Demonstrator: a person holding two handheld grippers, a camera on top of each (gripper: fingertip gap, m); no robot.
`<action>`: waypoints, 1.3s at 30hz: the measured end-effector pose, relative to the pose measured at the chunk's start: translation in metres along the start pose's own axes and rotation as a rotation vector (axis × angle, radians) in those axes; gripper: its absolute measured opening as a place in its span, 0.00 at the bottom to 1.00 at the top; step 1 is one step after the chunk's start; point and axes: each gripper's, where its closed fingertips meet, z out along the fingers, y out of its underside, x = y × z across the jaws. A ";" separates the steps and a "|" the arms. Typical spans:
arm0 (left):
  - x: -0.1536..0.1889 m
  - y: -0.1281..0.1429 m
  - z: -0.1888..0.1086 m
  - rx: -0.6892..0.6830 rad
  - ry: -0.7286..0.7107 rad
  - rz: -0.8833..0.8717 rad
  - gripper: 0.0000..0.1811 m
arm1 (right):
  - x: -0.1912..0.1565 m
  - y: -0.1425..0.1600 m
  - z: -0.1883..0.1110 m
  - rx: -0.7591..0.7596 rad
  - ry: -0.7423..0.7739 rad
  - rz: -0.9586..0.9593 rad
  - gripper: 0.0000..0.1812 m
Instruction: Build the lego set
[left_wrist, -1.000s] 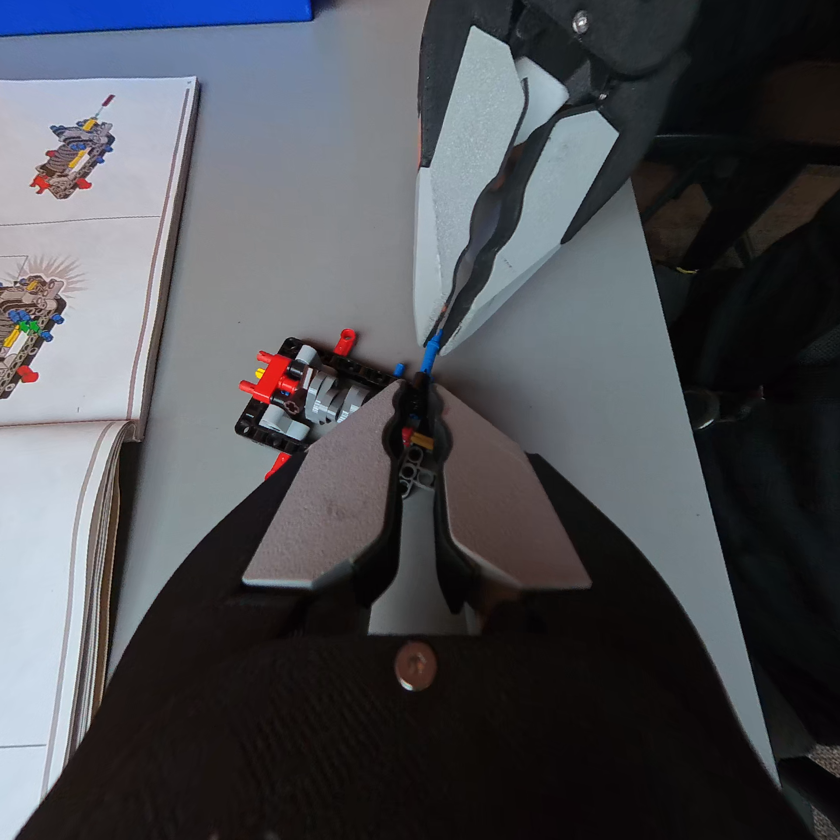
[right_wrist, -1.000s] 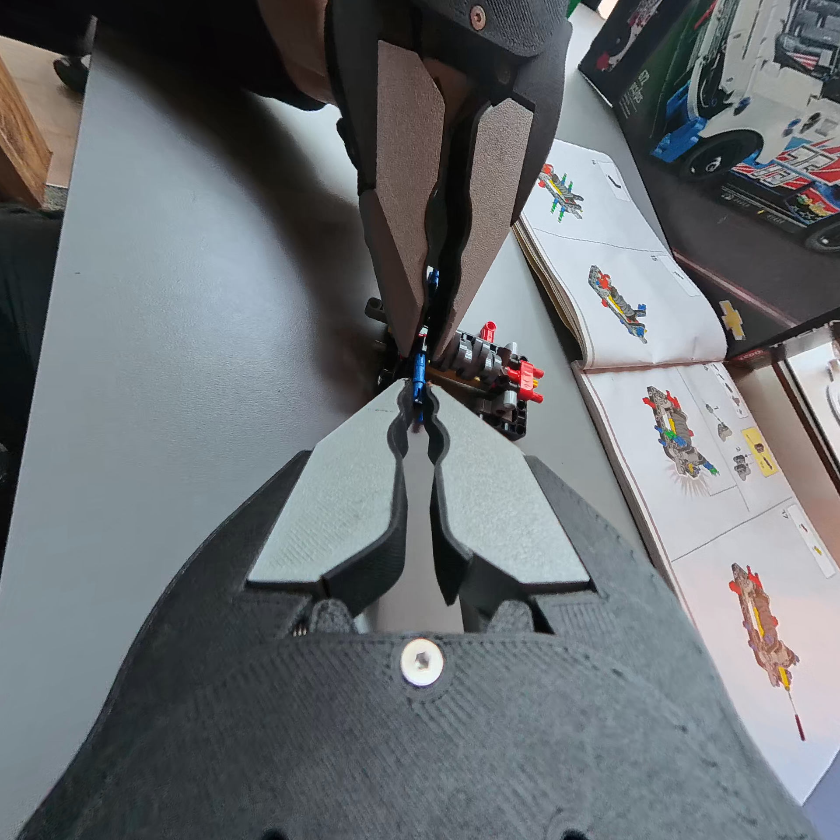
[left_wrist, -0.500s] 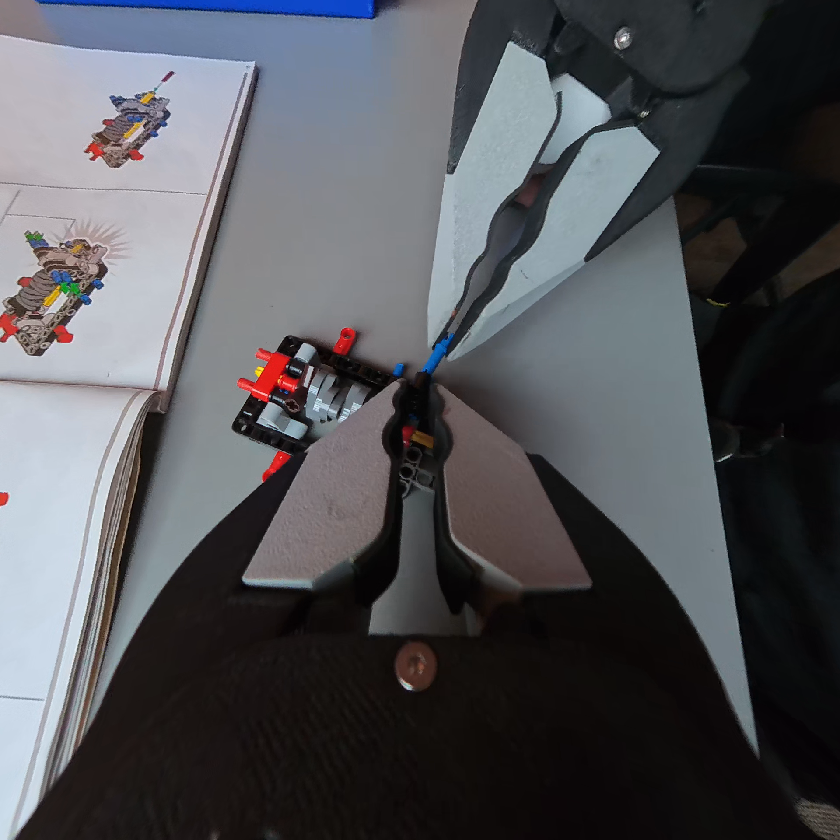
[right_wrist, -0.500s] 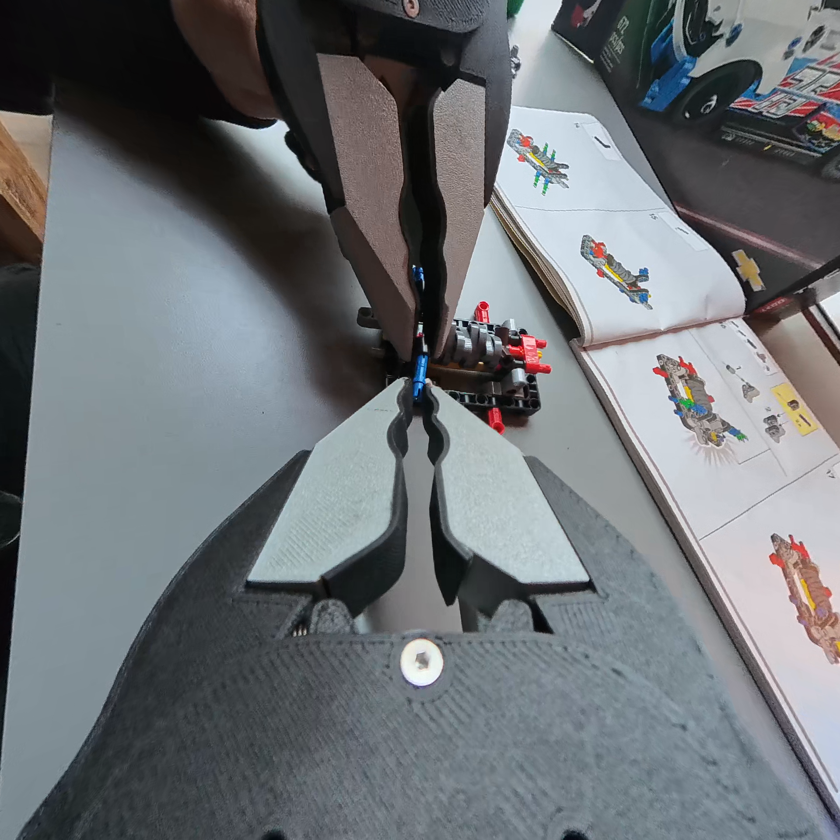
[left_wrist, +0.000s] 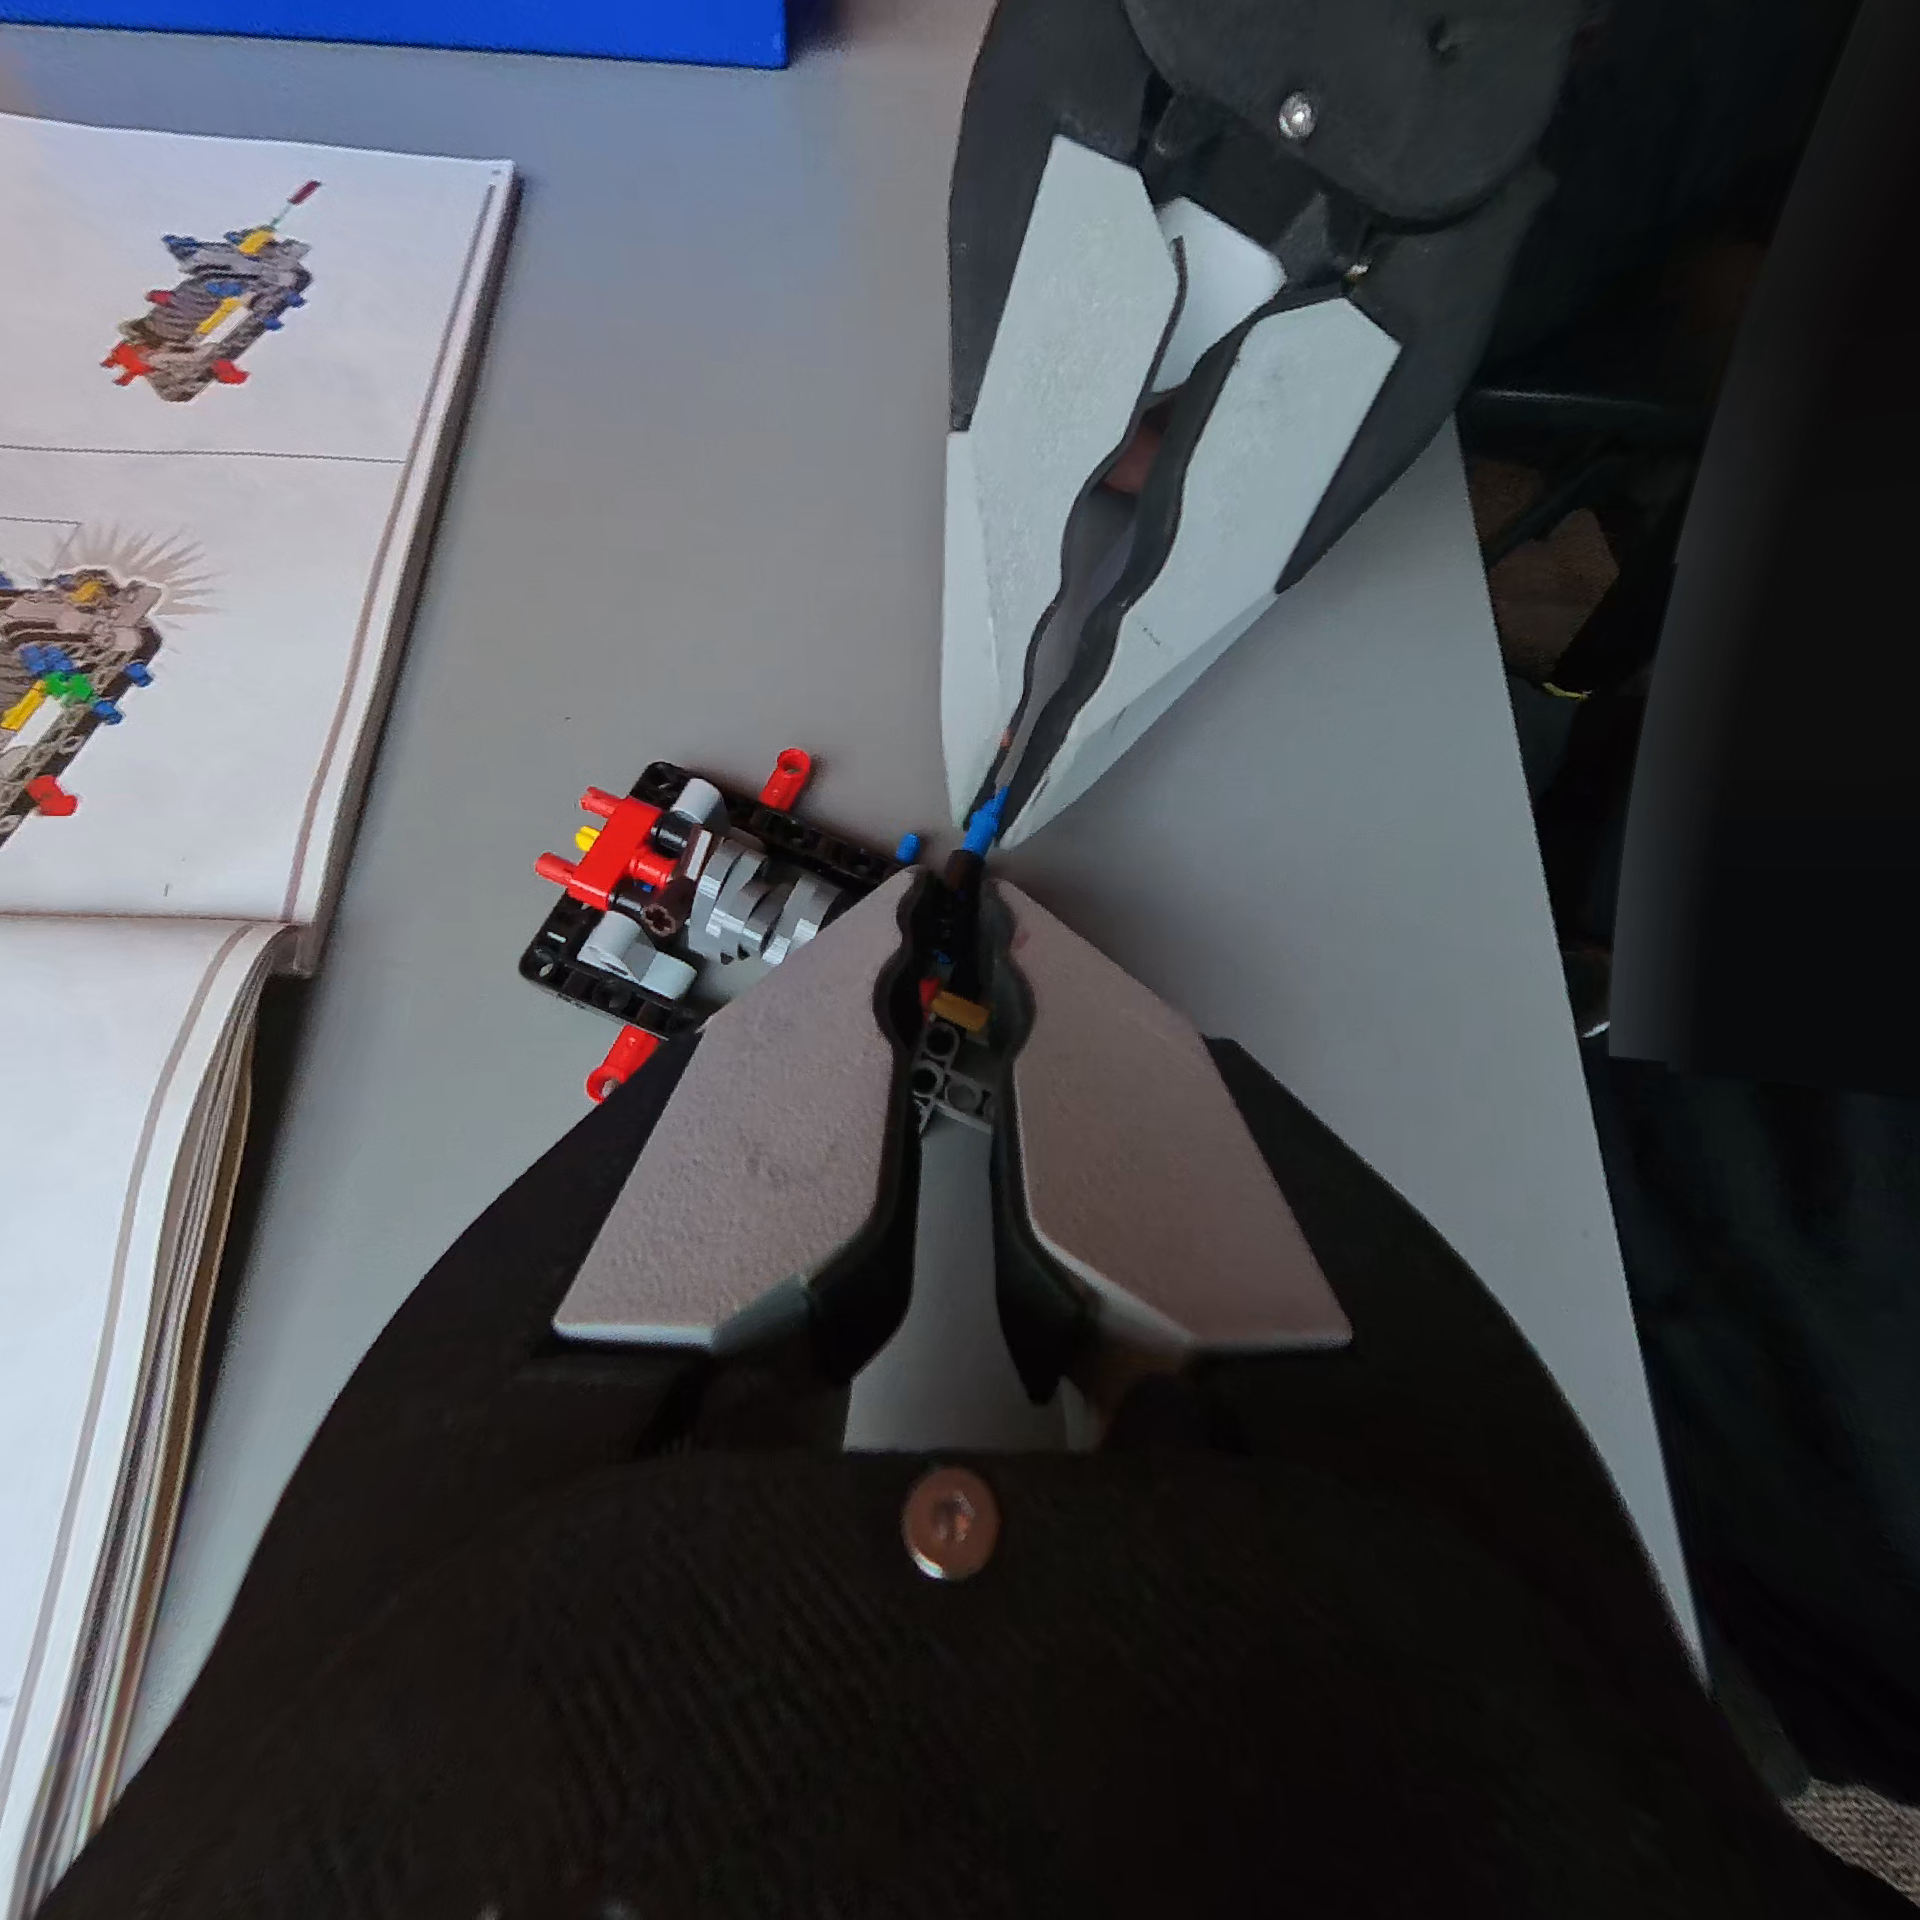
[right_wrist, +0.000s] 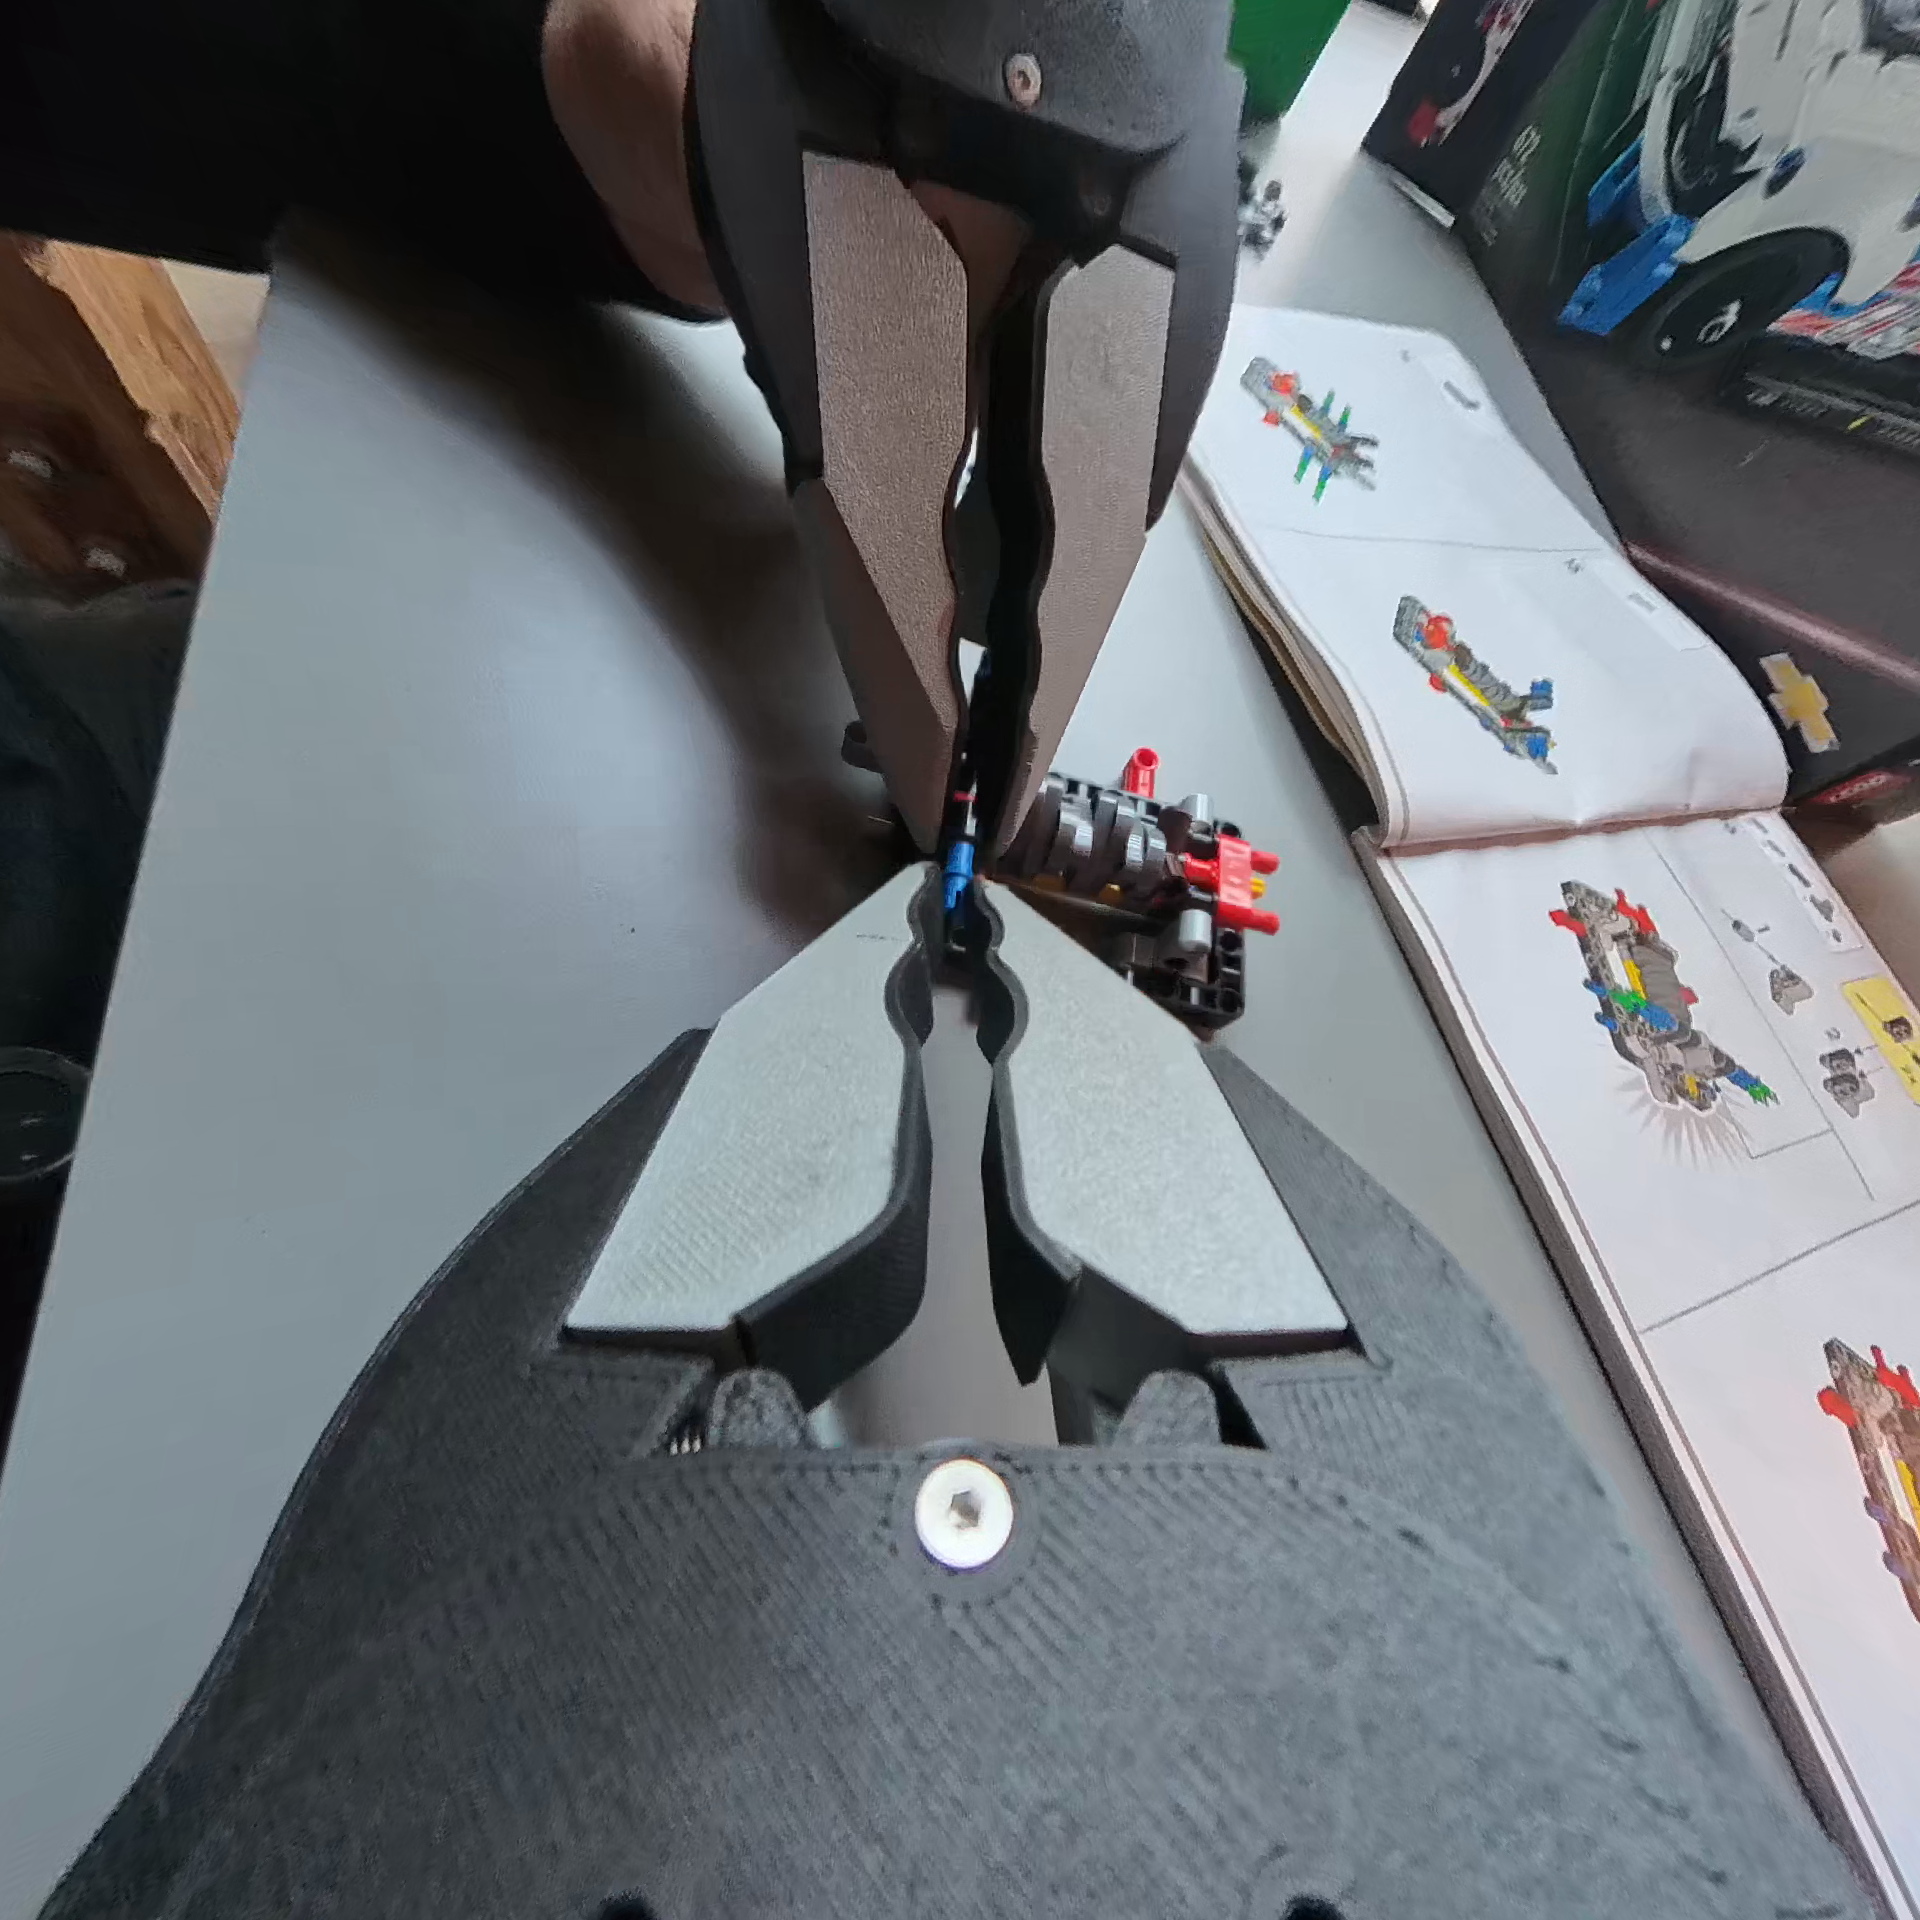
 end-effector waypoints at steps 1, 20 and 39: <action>0.001 0.000 0.001 -0.006 -0.005 0.010 0.03 | 0.000 -0.001 0.000 0.000 0.004 -0.010 0.00; -0.007 -0.002 0.002 0.014 -0.071 0.070 0.03 | 0.006 0.000 0.001 0.023 -0.003 0.047 0.00; -0.009 0.001 -0.004 -0.007 -0.117 0.083 0.00 | 0.012 -0.001 0.002 0.027 0.006 0.078 0.05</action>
